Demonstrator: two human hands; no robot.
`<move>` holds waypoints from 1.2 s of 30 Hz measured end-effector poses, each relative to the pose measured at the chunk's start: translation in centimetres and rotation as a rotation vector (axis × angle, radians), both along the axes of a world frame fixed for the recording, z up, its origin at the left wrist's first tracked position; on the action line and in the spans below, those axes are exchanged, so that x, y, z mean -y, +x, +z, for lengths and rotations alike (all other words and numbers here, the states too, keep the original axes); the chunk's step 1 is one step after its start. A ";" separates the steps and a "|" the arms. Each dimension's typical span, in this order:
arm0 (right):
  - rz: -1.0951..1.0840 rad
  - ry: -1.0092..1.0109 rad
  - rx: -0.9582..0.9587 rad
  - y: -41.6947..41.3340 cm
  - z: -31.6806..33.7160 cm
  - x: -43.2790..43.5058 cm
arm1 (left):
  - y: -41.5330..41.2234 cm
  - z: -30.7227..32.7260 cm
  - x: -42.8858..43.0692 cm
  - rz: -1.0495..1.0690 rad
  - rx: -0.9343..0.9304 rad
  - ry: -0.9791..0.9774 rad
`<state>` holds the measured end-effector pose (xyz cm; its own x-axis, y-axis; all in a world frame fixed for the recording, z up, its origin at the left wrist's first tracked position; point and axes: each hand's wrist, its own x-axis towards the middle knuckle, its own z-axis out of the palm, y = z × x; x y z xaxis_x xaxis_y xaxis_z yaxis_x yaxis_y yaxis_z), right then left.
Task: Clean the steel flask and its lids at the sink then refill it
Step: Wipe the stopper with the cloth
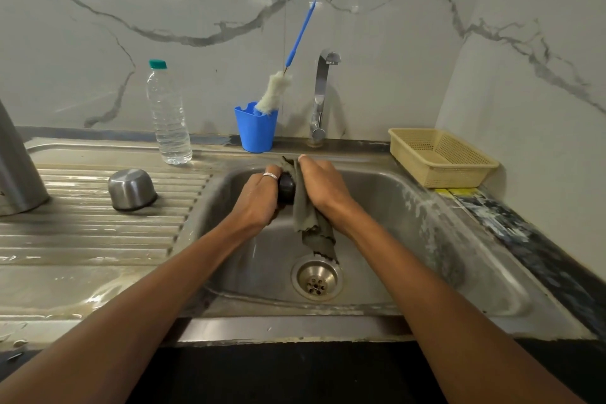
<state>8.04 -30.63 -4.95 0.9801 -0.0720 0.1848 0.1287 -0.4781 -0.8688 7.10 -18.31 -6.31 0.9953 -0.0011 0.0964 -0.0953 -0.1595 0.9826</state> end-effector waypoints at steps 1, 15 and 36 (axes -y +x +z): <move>-0.006 0.046 -0.029 0.0 0.0 0.3 | -0.1 0.1 0.2 -0.015 -0.031 -0.031; 0.020 -0.156 0.212 -0.4 -0.2 -0.8 | 0.5 0.5 -0.9 -0.142 -0.289 -0.435; -0.022 -0.177 0.140 -1.7 0.6 -0.6 | 0.7 0.6 -1.0 -0.119 -0.317 -0.277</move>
<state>6.31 -30.07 -4.39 0.9425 -0.0472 0.3307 0.2303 -0.6256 -0.7454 7.80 -17.27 -5.76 0.9704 -0.1344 -0.2009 0.2158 0.1079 0.9705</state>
